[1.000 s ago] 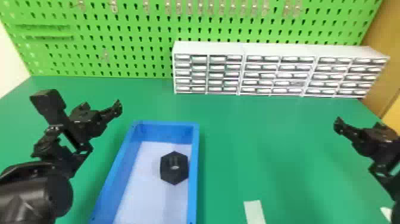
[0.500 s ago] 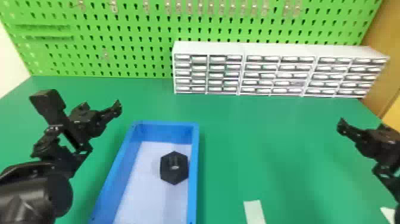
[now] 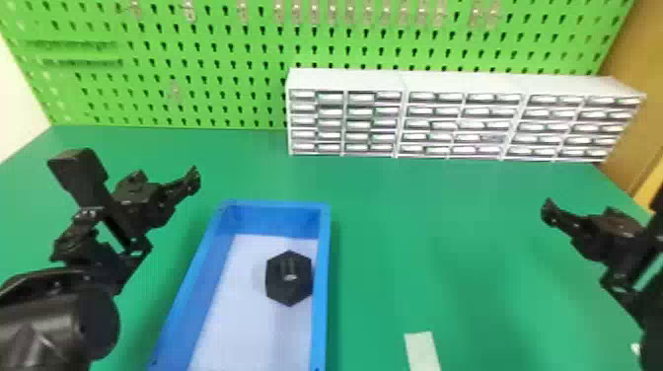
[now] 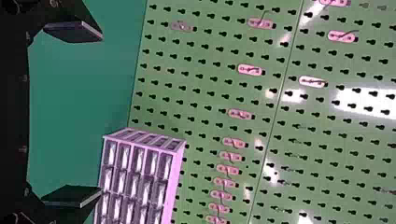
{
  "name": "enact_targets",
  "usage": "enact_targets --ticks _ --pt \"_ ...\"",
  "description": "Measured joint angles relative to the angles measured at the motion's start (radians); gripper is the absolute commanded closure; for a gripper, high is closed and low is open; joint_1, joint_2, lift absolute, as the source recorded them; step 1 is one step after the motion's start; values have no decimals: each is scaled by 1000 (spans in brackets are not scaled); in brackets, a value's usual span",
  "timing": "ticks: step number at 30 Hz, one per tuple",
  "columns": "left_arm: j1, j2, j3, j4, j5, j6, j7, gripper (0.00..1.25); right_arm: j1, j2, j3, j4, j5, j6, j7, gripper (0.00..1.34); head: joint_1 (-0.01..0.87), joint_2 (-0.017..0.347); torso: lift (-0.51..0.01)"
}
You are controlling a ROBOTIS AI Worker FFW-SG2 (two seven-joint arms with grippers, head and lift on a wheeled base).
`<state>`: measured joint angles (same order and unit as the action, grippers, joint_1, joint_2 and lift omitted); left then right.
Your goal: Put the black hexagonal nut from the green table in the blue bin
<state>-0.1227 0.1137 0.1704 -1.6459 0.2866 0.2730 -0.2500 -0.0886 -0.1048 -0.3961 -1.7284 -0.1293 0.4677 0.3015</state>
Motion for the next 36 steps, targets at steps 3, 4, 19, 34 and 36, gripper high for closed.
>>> enact_targets --ticks 3,4,19,34,36 --pt "0 0 0 0 -1 0 0 125 -8 -8 5 5 -8 27 10 108 666 32 -100" --pt "0 0 0 0 -1 0 0 125 -10 -11 8 6 -11 35 12 108 666 32 -100" --pt "1 0 2 0 -2 0 0 125 -23 -19 20 13 -7 57 16 96 666 32 -100" --pt "0 0 7 3 -3 0 0 125 -37 -38 50 13 3 57 16 96 666 32 -100" --pt "0 0 7 3 -3 0 0 125 -38 -37 50 13 6 57 16 94 666 32 -100"
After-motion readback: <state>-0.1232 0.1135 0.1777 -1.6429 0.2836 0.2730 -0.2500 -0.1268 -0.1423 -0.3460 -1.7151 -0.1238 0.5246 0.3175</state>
